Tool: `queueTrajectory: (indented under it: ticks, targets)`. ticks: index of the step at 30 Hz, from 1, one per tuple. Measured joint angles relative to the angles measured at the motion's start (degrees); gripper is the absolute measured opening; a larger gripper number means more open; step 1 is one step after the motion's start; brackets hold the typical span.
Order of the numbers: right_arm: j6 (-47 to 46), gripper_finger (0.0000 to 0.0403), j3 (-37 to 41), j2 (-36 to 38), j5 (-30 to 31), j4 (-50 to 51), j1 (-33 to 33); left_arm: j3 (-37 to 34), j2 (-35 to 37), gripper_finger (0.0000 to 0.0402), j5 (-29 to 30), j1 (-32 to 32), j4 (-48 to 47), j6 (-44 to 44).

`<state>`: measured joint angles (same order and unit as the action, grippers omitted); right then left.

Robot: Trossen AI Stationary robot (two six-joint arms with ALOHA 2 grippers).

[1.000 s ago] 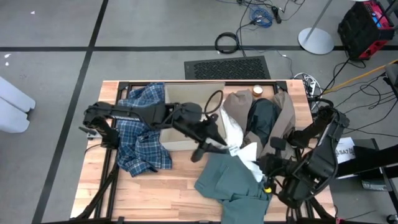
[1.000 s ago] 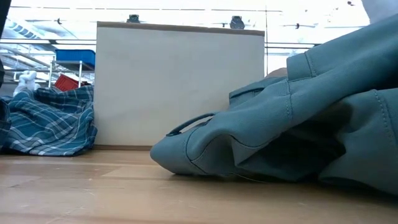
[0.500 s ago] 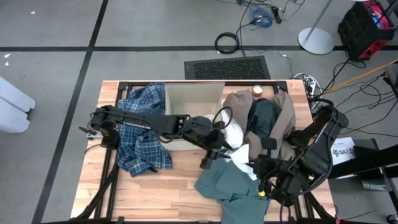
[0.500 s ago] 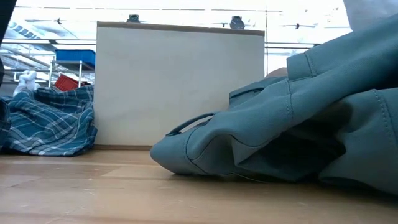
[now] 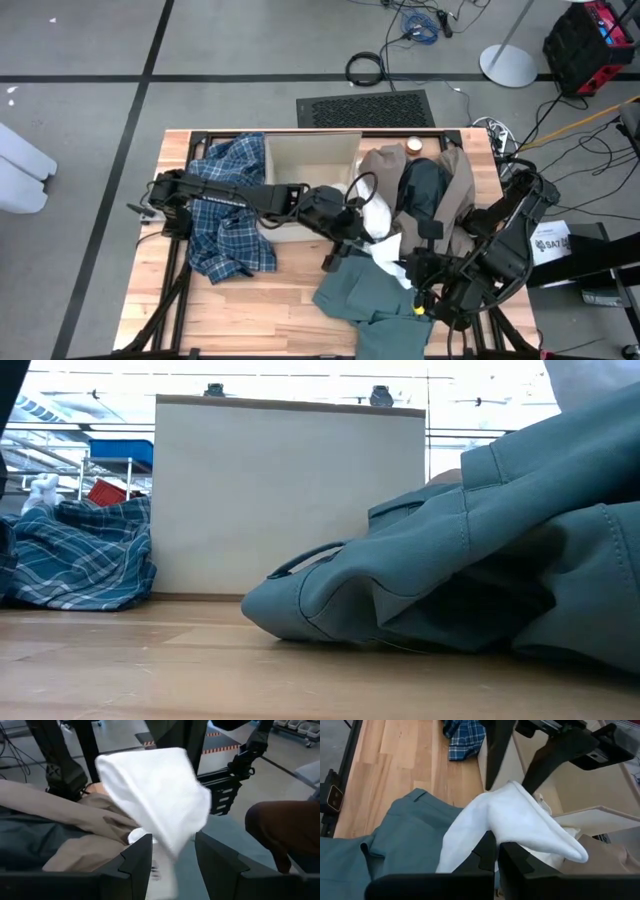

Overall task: Sort clothes
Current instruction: Put the white sock into the laundry organizer

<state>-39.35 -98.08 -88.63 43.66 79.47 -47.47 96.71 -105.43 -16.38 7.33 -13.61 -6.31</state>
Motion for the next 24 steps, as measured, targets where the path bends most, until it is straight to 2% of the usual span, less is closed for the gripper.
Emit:
queueTrajectory:
  ticks: [8,12,16,20,24]
  targets:
    - [1.2,0.0000,0.0,0.0,0.0,-1.8,2.1,0.0,-0.1,0.0151,0.1,0.6,1.8,-0.8]
    - [3.6,0.0000,0.0,0.0,-0.1,-3.8,2.4,0.0,-0.2,0.0102,1.7,1.3,2.3,-1.9]
    - [4.8,0.0000,0.0,0.0,-0.1,-5.2,2.5,0.0,-0.2,0.0020,2.5,1.5,2.0,-4.7]
    - [4.3,0.0004,0.0,0.0,-0.1,-5.4,2.5,0.0,-0.2,0.0011,2.9,1.5,2.1,-5.0]
    - [3.8,0.0026,0.0,0.0,-0.7,-3.5,2.3,0.0,0.0,0.0005,3.2,1.5,2.0,-5.1]
